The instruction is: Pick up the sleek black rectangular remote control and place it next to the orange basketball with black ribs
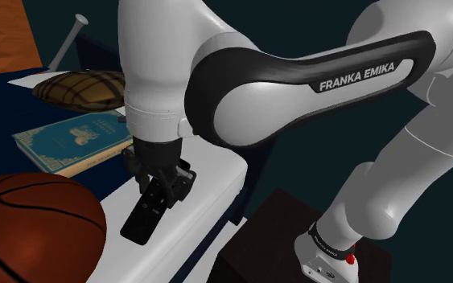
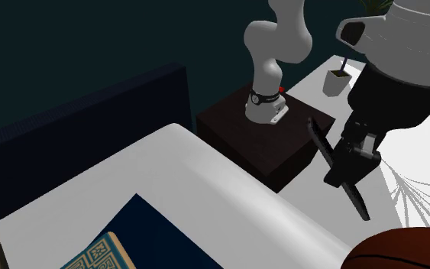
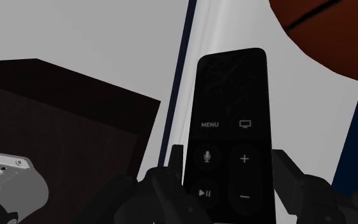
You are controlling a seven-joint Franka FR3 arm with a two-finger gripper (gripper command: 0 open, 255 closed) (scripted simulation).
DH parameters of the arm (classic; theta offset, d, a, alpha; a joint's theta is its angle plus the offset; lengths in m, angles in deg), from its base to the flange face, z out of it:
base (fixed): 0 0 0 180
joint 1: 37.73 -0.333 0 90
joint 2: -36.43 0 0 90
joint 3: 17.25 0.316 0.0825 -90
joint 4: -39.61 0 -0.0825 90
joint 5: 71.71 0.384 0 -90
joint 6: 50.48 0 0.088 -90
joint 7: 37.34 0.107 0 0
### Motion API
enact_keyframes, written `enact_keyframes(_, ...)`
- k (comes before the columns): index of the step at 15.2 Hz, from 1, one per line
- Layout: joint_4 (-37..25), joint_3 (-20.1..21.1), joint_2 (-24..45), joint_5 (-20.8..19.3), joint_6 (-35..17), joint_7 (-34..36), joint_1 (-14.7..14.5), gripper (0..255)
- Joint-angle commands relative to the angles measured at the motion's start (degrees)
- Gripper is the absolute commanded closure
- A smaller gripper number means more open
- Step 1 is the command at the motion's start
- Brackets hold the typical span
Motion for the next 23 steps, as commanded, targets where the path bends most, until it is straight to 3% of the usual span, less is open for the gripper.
enact_keyframes(1, 1.46, 0.12, 0.33, -0.22, -1.74, 0.21, -0.07, 255)
enact_keyframes(23, 11.33, 0.41, 9.15, -7.51, -17.95, 5.51, -1.10, 255)
